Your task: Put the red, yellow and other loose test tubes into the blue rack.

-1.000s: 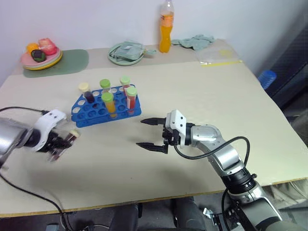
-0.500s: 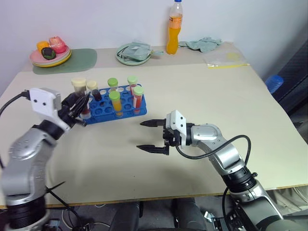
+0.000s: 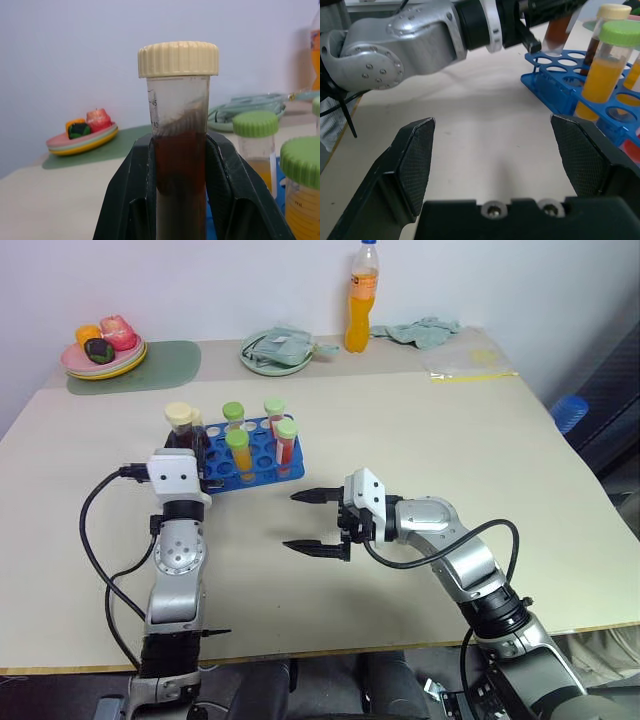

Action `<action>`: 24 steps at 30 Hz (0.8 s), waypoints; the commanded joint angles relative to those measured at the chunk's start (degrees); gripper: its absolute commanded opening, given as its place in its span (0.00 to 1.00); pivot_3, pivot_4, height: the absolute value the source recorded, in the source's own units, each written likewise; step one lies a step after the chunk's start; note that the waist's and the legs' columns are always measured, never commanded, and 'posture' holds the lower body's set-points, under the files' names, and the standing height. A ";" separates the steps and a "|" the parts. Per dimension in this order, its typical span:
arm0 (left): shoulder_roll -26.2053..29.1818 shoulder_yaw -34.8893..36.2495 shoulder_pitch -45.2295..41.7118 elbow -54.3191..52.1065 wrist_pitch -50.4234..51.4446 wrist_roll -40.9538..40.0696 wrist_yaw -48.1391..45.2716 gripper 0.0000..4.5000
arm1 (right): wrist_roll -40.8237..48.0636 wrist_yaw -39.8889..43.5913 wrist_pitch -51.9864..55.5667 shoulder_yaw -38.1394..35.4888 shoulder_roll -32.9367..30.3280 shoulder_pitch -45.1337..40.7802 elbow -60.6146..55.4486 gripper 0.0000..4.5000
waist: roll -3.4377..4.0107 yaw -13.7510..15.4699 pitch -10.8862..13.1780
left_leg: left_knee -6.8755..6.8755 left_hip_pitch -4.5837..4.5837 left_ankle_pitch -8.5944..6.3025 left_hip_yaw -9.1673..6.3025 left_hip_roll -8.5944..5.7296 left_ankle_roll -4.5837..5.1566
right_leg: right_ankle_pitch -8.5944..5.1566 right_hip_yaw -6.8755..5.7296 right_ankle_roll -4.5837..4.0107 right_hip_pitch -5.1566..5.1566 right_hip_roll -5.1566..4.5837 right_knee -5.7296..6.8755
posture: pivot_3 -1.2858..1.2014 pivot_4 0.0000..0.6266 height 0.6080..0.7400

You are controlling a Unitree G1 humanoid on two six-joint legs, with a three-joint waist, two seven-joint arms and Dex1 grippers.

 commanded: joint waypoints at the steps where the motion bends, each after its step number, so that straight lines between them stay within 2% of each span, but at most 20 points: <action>1: -0.31 0.35 -1.53 1.17 -0.81 -0.88 0.76 0.17 | 0.59 -0.60 -0.25 -0.95 0.02 -0.10 -2.59 0.91 | 0.00 -0.01 0.00 | 0.00 0.00 0.00 0.00 0.00 0.00 | 0.00 0.00 0.00 0.00 0.00 0.00 | 0.52 0.24 1.00; 16: -1.35 0.81 -2.66 5.99 -0.55 -4.21 0.11 0.17 | 0.97 -1.46 0.00 -0.64 0.44 0.07 -2.65 0.91 | 0.00 -0.01 0.00 | 0.00 0.00 0.00 -0.01 0.00 0.00 | 0.00 0.00 0.00 0.00 0.01 0.01 | 0.52 0.24 1.00; 17: -1.43 0.87 -2.59 6.03 -0.72 -4.60 0.02 0.40 | 1.00 -1.39 -0.06 -0.62 0.45 0.08 -2.62 0.91 | 0.00 -0.01 0.00 | 0.00 0.00 0.00 -0.02 0.00 0.00 | 0.00 0.00 0.00 0.00 0.01 0.01 | 0.52 0.24 1.00; 22: -1.87 1.52 -1.91 4.29 -3.05 -6.45 -0.28 0.95 | 0.97 -1.33 -0.60 -0.95 0.37 0.12 -2.58 0.91 | 0.00 -0.03 0.00 | 0.00 0.00 0.00 -0.02 0.00 0.00 | 0.00 -0.01 0.00 0.00 0.01 0.00 | 0.52 0.24 1.00; 24: -2.20 2.47 -0.59 1.23 -3.83 -8.95 -1.05 0.99 | 0.80 -2.01 -1.33 -1.68 0.55 -0.12 -2.30 0.91 | 0.00 -0.05 0.00 | 0.00 0.00 0.00 -0.02 0.00 0.00 | 0.00 0.00 0.00 0.00 0.01 0.00 | 0.52 0.24 1.00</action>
